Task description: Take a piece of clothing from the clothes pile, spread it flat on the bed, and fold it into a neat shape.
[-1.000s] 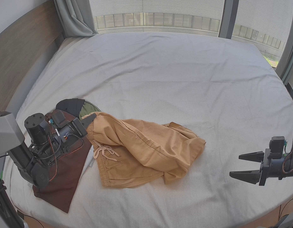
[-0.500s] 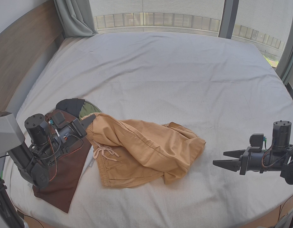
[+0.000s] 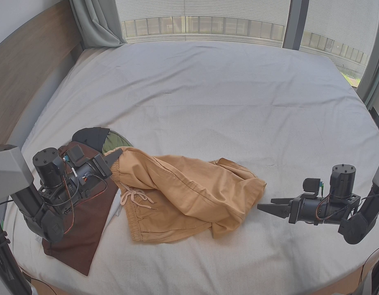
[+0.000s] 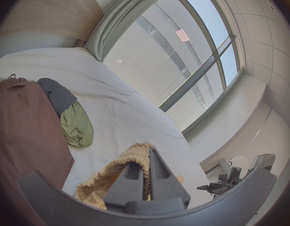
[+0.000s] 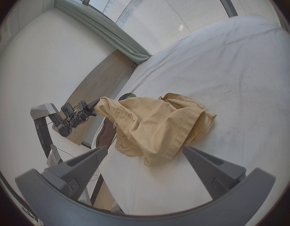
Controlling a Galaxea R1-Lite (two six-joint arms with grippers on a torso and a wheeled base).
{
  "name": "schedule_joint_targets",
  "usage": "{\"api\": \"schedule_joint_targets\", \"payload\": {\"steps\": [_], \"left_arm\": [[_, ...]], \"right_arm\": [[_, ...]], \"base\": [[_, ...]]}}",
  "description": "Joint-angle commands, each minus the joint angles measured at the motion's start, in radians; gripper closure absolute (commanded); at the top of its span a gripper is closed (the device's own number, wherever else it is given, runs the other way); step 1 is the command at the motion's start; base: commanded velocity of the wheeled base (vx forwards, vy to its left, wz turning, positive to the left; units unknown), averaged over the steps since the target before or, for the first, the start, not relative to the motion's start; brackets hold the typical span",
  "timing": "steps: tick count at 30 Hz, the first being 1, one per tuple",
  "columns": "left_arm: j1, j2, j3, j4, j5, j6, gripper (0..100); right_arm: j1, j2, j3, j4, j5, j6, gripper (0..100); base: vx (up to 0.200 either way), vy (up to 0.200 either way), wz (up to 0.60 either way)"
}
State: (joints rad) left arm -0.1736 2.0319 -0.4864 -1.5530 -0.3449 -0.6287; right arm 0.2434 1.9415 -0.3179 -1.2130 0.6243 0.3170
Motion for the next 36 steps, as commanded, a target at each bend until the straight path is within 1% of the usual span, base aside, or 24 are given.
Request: {"api": "schedule_joint_targets", "payload": {"steps": [1, 5, 15, 18, 24, 25, 27, 31, 36], "left_arm": [[0.006, 0.011, -0.003, -0.002, 0.000, 0.000, 100], [0.020, 0.031, -0.015, -0.002, 0.001, 0.000, 100], [0.040, 0.036, -0.024, -0.002, 0.001, 0.000, 100], [0.040, 0.033, -0.024, -0.002, 0.001, 0.000, 100], [0.040, 0.033, -0.024, -0.002, 0.001, 0.000, 100], [0.040, 0.031, -0.024, -0.002, 0.000, 0.000, 100], [0.040, 0.030, -0.024, -0.002, 0.000, 0.000, 100], [0.040, 0.030, -0.024, -0.002, 0.000, 0.000, 100], [0.040, 0.028, -0.024, -0.002, 0.000, 0.000, 100]], "right_arm": [[0.025, 0.085, 0.002, -0.028, -0.003, 0.025, 0], [0.040, 0.120, -0.012, -0.037, -0.003, 0.033, 0], [0.042, 0.182, -0.044, -0.039, -0.003, 0.040, 0], [0.060, 0.215, -0.053, -0.051, -0.003, 0.047, 0], [0.085, 0.310, -0.058, -0.183, -0.005, 0.089, 0], [0.085, 0.338, -0.058, -0.234, -0.005, 0.116, 0], [0.085, 0.370, -0.058, -0.277, -0.006, 0.140, 0], [0.085, 0.413, -0.064, -0.312, -0.008, 0.148, 0], [0.097, 0.424, -0.081, -0.316, -0.006, 0.149, 0]], "base": [[0.000, 0.000, 0.00], [0.000, 0.000, 0.00], [0.000, 0.000, 0.00], [0.000, 0.000, 0.00], [0.000, 0.000, 0.00], [0.000, 0.000, 0.00], [0.000, 0.000, 0.00], [0.000, 0.000, 0.00], [0.000, 0.000, 0.00]]}}
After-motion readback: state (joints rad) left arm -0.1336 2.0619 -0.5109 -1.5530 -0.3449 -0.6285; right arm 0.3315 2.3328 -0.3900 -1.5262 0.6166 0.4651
